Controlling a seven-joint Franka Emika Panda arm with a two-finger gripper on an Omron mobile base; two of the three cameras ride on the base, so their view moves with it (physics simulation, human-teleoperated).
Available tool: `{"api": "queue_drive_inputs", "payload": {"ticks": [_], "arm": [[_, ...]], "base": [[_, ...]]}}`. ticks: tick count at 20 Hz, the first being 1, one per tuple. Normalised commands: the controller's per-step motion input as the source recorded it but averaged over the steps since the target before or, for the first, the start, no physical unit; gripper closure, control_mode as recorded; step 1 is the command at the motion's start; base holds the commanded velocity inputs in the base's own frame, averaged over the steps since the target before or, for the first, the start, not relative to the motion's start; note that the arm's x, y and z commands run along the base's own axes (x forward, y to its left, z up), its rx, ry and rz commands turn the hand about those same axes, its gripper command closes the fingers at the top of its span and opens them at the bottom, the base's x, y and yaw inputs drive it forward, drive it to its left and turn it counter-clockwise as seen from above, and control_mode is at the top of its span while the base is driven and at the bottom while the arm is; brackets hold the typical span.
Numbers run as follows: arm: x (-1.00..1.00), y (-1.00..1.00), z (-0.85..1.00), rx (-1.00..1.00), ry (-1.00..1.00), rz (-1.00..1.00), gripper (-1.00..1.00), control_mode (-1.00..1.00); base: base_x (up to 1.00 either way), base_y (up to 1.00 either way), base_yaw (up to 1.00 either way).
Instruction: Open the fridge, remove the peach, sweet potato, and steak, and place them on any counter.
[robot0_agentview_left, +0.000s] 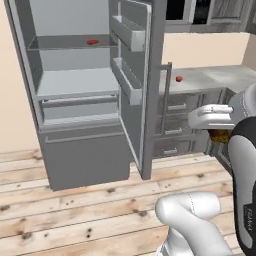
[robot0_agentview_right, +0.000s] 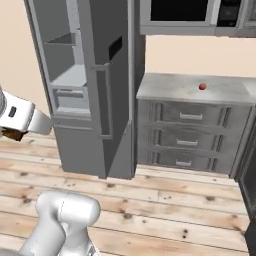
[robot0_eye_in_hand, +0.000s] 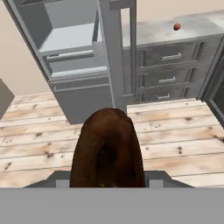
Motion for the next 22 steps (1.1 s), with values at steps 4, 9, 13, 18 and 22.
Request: {"api": "queue_drive_inputs", "payload": {"ticks": [4, 9, 13, 18, 22], "arm": [[0.0, 0.0, 0.0, 0.0, 0.0, 0.0, 1.0, 1.0], [0.0, 0.0, 0.0, 0.0, 0.0, 0.0, 1.0, 1.0], [0.0, 0.0, 0.0, 0.0, 0.0, 0.0, 1.0, 1.0], [0.0, 0.0, 0.0, 0.0, 0.0, 0.0, 1.0, 1.0], [0.0, 0.0, 0.0, 0.0, 0.0, 0.0, 1.0, 1.0]], "base": [[0.21, -1.0, 0.0], [0.74, -1.0, 0.0], [1.0, -0.48, 0.0], [1.0, -0.32, 0.0], [1.0, -0.23, 0.0]]}}
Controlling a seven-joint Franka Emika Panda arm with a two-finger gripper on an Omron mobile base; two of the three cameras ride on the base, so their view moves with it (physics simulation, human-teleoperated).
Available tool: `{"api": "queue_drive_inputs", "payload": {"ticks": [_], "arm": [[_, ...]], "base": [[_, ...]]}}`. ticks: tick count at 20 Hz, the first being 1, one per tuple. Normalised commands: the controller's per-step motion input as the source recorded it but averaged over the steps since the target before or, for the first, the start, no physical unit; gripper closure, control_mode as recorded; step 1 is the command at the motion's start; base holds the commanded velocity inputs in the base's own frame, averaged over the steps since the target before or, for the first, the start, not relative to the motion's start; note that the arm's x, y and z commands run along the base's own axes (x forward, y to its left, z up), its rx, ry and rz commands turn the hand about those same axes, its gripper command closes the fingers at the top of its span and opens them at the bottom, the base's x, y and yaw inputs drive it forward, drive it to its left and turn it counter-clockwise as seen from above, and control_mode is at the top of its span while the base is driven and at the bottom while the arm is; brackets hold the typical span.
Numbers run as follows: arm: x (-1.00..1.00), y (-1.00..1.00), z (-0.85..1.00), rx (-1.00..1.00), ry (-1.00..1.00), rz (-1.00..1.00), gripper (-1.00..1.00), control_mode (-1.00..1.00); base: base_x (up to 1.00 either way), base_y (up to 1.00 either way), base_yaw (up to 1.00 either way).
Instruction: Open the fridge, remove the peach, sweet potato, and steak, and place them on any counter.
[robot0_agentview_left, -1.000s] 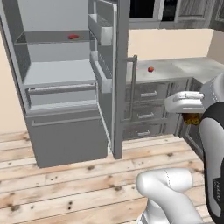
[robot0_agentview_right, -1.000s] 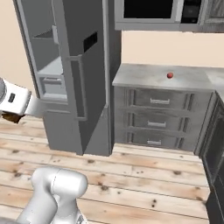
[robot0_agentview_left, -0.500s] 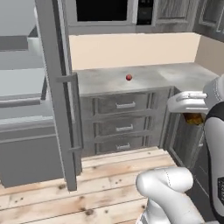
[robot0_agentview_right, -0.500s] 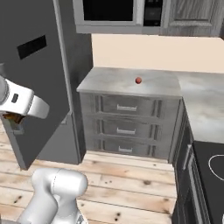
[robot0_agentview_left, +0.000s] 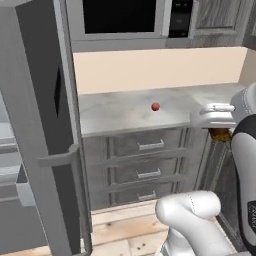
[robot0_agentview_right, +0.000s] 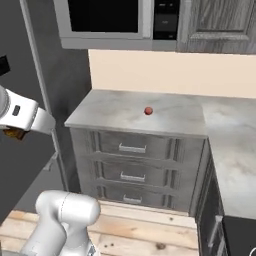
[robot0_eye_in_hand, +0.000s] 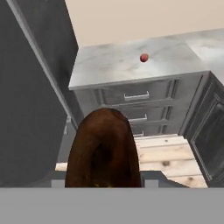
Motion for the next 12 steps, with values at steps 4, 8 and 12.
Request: {"api": "queue_drive_inputs", "payload": {"ticks": [4, 8, 12], "arm": [[0.0, 0.0, 0.0, 0.0, 0.0, 0.0, 1.0, 1.0], [0.0, 0.0, 0.0, 0.0, 0.0, 0.0, 1.0, 1.0], [0.0, 0.0, 0.0, 0.0, 0.0, 0.0, 1.0, 1.0]], "base": [[1.0, -0.28, 0.0], [1.0, -0.31, 0.0], [0.91, -0.34, 0.0]]}}
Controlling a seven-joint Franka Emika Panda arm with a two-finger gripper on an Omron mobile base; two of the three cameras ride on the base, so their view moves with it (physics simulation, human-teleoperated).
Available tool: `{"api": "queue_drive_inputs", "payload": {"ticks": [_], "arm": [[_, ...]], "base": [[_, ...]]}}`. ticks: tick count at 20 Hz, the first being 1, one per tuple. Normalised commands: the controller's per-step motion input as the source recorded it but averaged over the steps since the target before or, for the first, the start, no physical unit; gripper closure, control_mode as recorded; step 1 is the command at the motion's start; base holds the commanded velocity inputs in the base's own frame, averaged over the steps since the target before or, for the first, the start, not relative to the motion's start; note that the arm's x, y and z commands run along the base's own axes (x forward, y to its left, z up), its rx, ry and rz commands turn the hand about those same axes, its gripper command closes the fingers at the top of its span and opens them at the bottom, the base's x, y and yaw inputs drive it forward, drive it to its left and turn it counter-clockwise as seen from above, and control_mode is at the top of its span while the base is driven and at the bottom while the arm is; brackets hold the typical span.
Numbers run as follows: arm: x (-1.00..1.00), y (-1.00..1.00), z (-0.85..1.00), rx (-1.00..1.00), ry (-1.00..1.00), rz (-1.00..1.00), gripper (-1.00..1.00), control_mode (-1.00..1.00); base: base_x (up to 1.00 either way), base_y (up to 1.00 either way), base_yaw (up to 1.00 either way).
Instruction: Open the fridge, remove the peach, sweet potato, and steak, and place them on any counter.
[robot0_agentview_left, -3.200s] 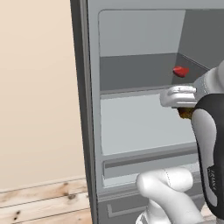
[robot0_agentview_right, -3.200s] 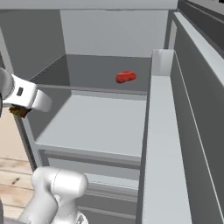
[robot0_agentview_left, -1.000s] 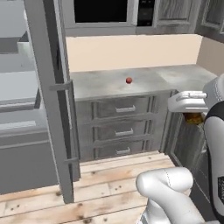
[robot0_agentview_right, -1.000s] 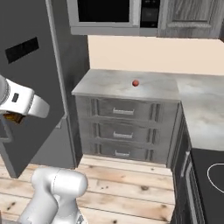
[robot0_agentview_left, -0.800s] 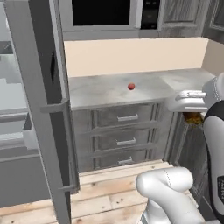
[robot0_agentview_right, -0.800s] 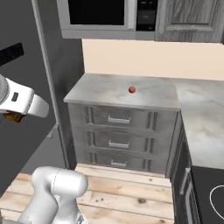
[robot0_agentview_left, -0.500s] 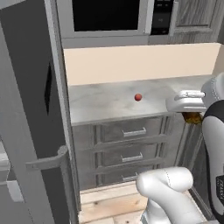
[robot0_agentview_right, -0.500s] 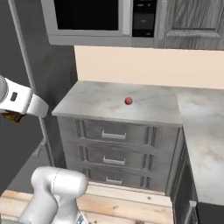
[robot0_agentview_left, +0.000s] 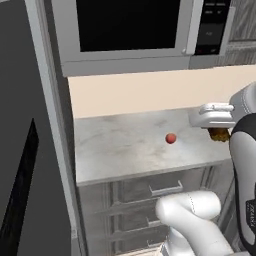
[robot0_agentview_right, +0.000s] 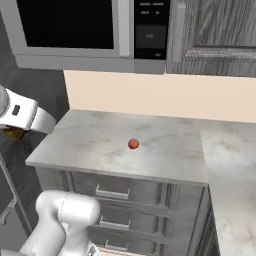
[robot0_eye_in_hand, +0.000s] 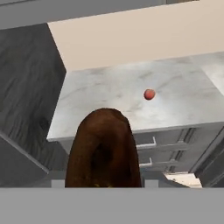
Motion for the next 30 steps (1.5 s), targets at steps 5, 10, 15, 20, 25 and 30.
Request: {"api": "queue_drive_inputs", "payload": {"ticks": [5, 10, 15, 20, 25, 30], "arm": [[0.0, 0.0, 0.0, 0.0, 0.0, 0.0, 1.0, 1.0], [-0.02, -0.21, -0.8, 0.0, 0.03, 0.0, 1.0, -1.0], [0.2, -0.39, -0.95, 0.07, 0.05, 0.0, 1.0, -1.0], [0.91, -0.06, -0.33, 0.02, 0.03, 0.0, 1.0, -1.0], [1.0, 0.15, -0.12, 0.0, 0.17, 0.0, 1.0, -1.0], [1.0, 0.13, -0.68, 0.0, 0.17, -0.01, 1.0, -1.0]], "base": [[0.79, -0.24, 0.0], [0.08, -0.06, 0.0], [0.0, 0.0, 0.0], [0.0, 0.0, 0.0], [0.0, 0.0, 0.0], [0.0, 0.0, 0.0]]}}
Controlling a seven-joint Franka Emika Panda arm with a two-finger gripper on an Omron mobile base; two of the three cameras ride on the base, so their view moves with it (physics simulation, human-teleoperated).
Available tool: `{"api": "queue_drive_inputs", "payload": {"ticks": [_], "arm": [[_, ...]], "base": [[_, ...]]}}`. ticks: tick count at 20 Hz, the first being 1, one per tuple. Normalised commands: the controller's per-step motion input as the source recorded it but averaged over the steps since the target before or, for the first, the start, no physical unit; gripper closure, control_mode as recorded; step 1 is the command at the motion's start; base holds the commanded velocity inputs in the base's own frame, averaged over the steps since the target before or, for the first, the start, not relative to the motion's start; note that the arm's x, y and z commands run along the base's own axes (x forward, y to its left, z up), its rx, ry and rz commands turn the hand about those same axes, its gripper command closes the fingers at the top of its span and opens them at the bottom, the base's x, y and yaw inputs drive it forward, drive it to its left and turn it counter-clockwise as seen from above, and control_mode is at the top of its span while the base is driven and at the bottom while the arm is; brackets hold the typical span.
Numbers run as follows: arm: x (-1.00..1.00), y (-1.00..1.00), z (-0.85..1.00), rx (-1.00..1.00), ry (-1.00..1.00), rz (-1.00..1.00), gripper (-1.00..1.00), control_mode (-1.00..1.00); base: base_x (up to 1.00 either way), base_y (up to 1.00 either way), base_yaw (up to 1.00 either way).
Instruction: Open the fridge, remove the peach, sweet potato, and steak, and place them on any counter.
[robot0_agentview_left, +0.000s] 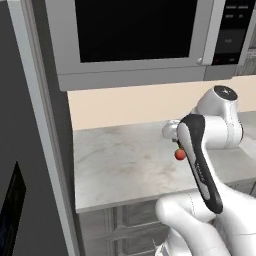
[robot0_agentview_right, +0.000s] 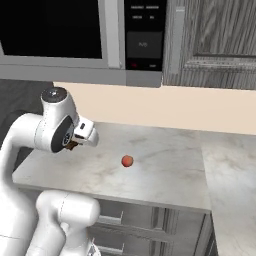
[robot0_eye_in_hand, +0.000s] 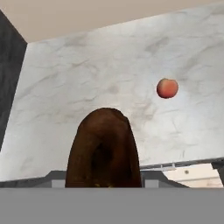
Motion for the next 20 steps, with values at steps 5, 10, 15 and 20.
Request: {"api": "queue_drive_inputs", "payload": {"ticks": [5, 10, 15, 20], "arm": [[1.0, 0.06, -0.87, 0.0, 0.14, 0.0, 1.0, -1.0], [1.0, 0.15, -0.74, 0.0, 0.17, 0.0, 1.0, -1.0], [0.98, 0.17, -0.69, 0.0, 0.16, 0.0, 1.0, -1.0], [0.75, 0.03, -0.77, 0.0, 0.11, 0.0, 1.0, -1.0]], "base": [[0.0, 0.0, 0.0], [0.0, 0.0, 0.0], [0.0, 0.0, 0.0], [0.0, 0.0, 0.0]]}}
